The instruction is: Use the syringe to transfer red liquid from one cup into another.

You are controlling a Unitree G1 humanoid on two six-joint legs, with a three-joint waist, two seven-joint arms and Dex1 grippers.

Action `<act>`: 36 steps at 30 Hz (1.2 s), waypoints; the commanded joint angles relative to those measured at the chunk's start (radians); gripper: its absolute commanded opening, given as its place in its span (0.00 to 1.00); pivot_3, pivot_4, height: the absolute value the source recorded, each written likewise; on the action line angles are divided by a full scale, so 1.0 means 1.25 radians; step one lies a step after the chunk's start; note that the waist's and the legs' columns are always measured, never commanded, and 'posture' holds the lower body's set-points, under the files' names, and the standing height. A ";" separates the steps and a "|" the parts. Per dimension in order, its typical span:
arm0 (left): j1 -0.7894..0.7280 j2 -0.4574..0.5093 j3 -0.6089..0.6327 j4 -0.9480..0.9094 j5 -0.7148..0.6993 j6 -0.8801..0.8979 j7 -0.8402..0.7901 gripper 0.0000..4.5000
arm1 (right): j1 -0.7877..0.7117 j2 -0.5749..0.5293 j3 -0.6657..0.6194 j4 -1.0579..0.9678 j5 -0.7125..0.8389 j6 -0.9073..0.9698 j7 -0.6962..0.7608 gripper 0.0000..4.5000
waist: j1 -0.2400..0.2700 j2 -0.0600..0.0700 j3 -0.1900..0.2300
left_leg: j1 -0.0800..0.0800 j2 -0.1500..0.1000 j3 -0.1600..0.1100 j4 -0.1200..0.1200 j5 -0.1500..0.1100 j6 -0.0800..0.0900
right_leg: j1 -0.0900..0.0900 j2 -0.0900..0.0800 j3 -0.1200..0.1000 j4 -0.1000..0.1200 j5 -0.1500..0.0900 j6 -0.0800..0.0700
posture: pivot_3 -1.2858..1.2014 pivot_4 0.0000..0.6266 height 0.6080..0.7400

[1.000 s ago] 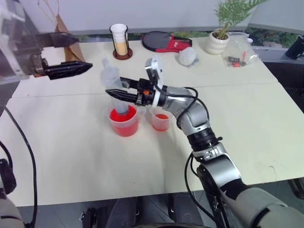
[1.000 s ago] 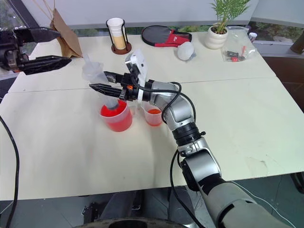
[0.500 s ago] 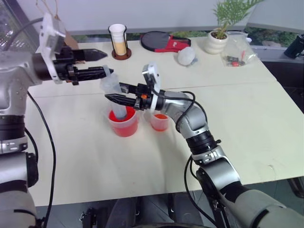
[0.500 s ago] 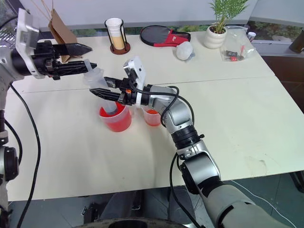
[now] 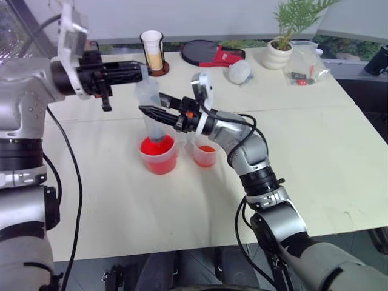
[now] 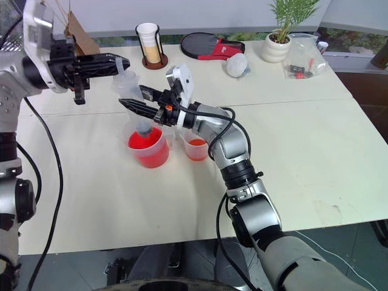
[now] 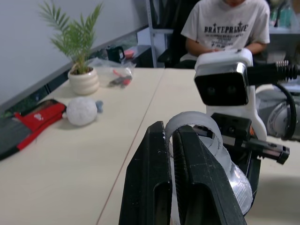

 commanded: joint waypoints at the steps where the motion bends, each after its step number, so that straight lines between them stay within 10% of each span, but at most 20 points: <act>1: -0.082 0.002 0.084 0.012 -0.037 -0.005 0.050 0.01 | 0.015 0.019 0.065 -0.012 -0.015 0.009 0.034 0.31 | 0.000 0.000 0.000 | 0.000 0.000 0.000 0.000 0.000 0.000 | 0.000 0.000 0.000 0.000 0.000 0.000 | 0.52 0.24 1.00; 11: -0.087 0.009 0.082 0.029 -0.043 0.003 0.044 0.01 | 0.023 0.019 0.070 -0.016 -0.018 0.011 0.032 0.31 | 0.000 0.000 0.000 | 0.000 0.000 0.000 0.000 0.000 0.000 | 0.000 0.000 0.000 0.000 0.000 0.000 | 0.52 0.24 1.00; 18: -0.010 0.066 0.077 0.011 -0.037 0.034 0.009 0.64 | -0.022 0.007 0.000 -0.065 0.041 0.072 -0.003 0.31 | -0.003 0.000 0.000 | 0.000 0.000 0.000 0.000 0.000 0.000 | 0.000 0.000 0.000 0.000 0.000 0.000 | 0.52 0.24 1.00; 27: 0.211 0.176 0.196 -0.031 -0.081 0.095 -0.002 0.64 | -0.081 -0.053 -0.101 -0.171 0.149 0.208 -0.060 0.31 | -0.005 0.000 0.000 | 0.000 0.000 -0.001 -0.001 0.000 0.000 | 0.000 0.000 0.000 0.000 0.000 0.000 | 0.52 0.24 1.00; 36: 0.199 0.113 0.208 -0.034 -0.082 0.062 0.076 0.64 | -0.134 -0.054 -0.182 -0.151 0.244 0.284 -0.124 0.31 | 0.004 0.000 0.000 | 0.000 0.000 -0.001 0.000 0.000 0.000 | 0.000 -0.001 0.000 0.000 0.000 0.000 | 0.52 0.24 1.00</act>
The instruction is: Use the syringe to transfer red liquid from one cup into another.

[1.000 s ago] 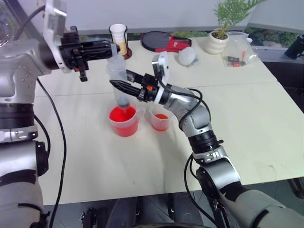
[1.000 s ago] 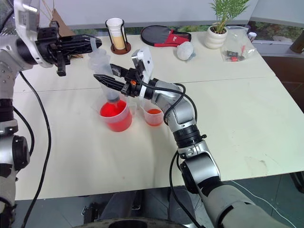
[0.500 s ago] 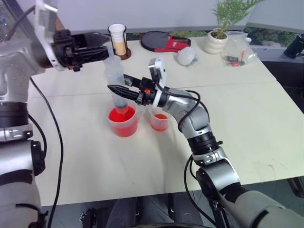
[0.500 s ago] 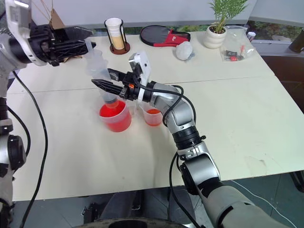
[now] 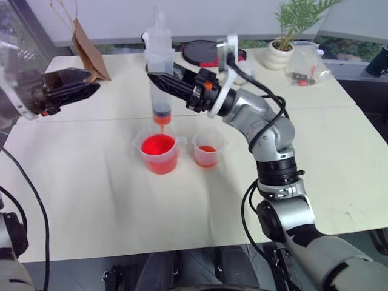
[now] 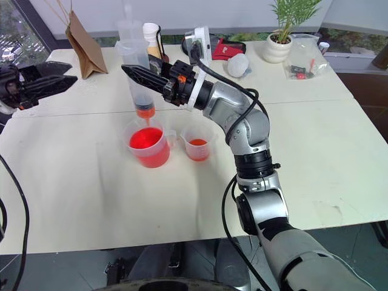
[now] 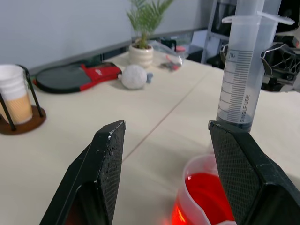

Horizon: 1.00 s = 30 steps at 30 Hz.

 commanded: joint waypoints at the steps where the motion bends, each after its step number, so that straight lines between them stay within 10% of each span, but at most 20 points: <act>1: -0.036 -0.023 0.000 -0.020 -0.004 -0.032 0.023 0.64 | -0.058 -0.004 -0.069 -0.018 0.066 0.026 -0.039 0.31 | 0.000 0.000 0.000 | 0.000 0.000 0.000 0.000 0.000 0.000 | 0.000 0.000 0.000 0.000 0.000 0.000 | 0.52 0.24 1.00; 12: -0.176 -0.133 -0.111 0.050 0.017 -0.069 -0.028 0.64 | 0.050 -0.236 -0.097 -0.147 0.078 0.103 -0.025 0.31 | 0.001 0.000 0.000 | 0.000 0.000 0.001 0.000 0.000 0.001 | 0.000 -0.001 0.000 0.000 0.000 0.000 | 0.52 0.24 1.00; 30: -0.472 -0.359 -0.229 0.344 0.161 -0.312 -0.107 0.64 | 0.171 -0.232 -0.051 -0.187 0.030 0.045 -0.054 0.31 | 0.002 -0.001 0.000 | 0.000 0.000 0.002 0.001 0.000 0.001 | 0.001 0.000 0.000 0.000 0.000 0.000 | 0.52 0.24 1.00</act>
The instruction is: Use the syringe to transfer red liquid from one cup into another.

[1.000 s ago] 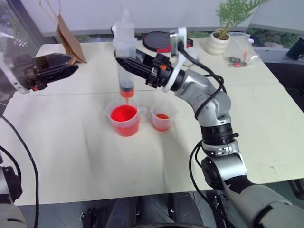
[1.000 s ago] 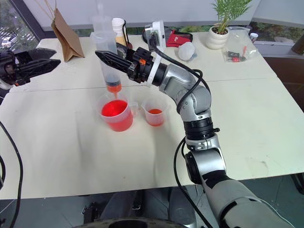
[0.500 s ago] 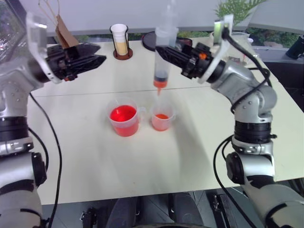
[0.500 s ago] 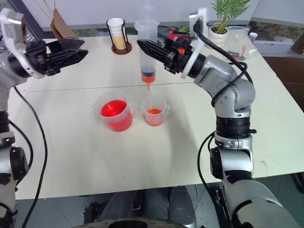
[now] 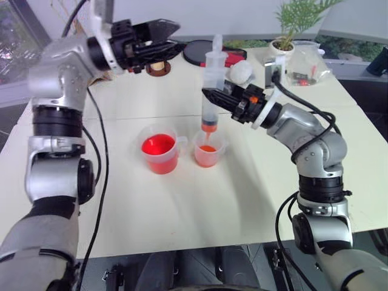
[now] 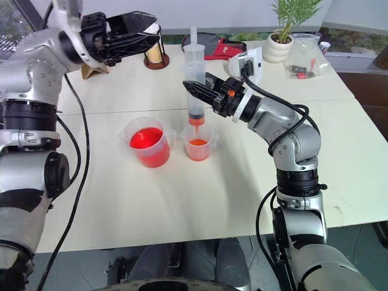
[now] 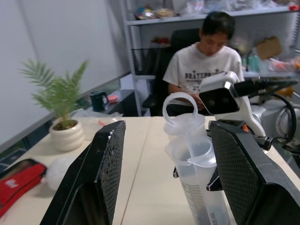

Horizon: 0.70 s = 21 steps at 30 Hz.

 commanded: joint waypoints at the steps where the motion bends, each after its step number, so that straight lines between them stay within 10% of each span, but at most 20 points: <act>1: -0.060 -0.035 0.003 0.056 0.026 -0.068 -0.004 0.64 | -0.004 -0.005 -0.003 -0.033 -0.001 -0.025 0.004 0.31 | 0.000 0.000 0.000 | 0.000 0.000 0.000 0.000 0.000 0.000 | 0.000 0.000 0.000 0.000 0.000 0.000 | 0.52 0.24 1.00; 11: -0.124 -0.125 0.000 0.184 0.082 -0.169 -0.022 0.64 | 0.013 -0.008 0.009 -0.083 0.003 -0.015 -0.007 0.31 | 0.000 0.000 0.000 | 0.000 0.000 0.000 0.000 0.000 0.000 | 0.000 0.000 0.000 0.000 0.000 0.000 | 0.52 0.24 1.00; 18: -0.144 -0.154 0.009 0.224 0.091 -0.203 -0.036 0.01 | 0.027 -0.012 0.015 -0.096 0.000 -0.016 -0.013 0.31 | 0.001 0.000 0.000 | 0.000 0.000 0.000 0.000 0.000 0.001 | 0.000 0.000 0.000 0.000 0.000 0.000 | 0.52 0.24 1.00; 21: -0.136 -0.155 0.004 0.213 0.088 -0.178 -0.061 0.01 | 0.033 -0.014 0.014 -0.101 0.000 -0.014 -0.018 0.31 | 0.000 0.000 0.000 | 0.000 0.000 0.000 0.000 0.000 0.001 | 0.000 0.000 0.000 0.000 0.000 0.000 | 0.52 0.24 1.00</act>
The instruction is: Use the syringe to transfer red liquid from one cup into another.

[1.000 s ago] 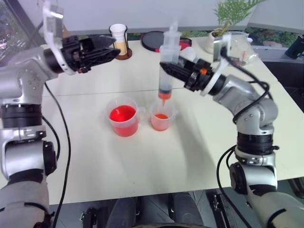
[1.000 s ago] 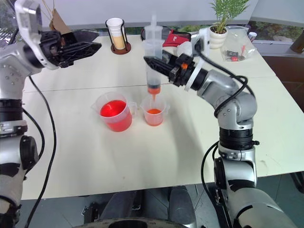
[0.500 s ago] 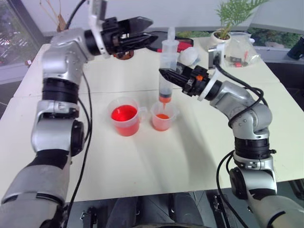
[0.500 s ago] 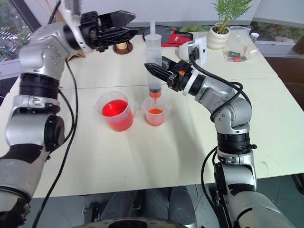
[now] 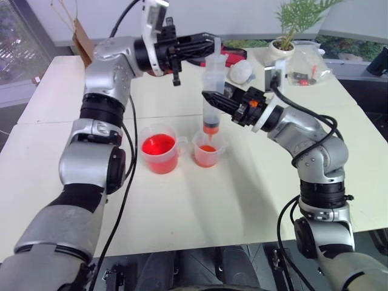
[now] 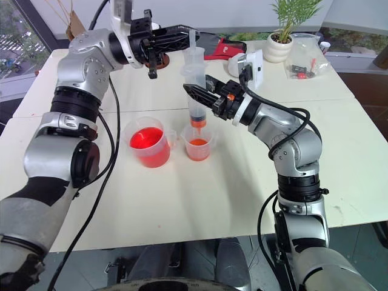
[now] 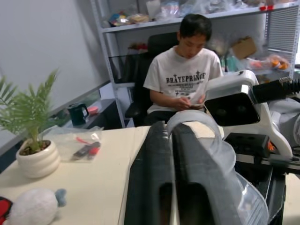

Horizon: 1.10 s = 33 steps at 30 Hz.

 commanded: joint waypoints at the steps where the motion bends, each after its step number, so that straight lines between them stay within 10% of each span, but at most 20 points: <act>1: -0.022 0.004 0.007 -0.031 -0.007 0.023 -0.031 0.01 | 0.000 -0.006 0.000 -0.053 0.009 -0.009 0.003 0.31 | -0.001 0.000 0.000 | 0.000 0.000 0.000 0.000 0.000 0.000 | 0.000 0.000 0.000 0.000 0.000 0.000 | 0.52 0.24 1.00; 33: 0.171 -0.072 -0.060 -0.184 0.045 0.054 -0.005 0.01 | -0.077 -0.036 -0.052 -0.085 0.055 0.024 -0.023 0.31 | 0.003 0.000 0.000 | 0.000 0.000 0.000 0.000 0.000 0.000 | 0.000 0.000 0.000 0.000 0.000 0.000 | 0.52 0.24 1.00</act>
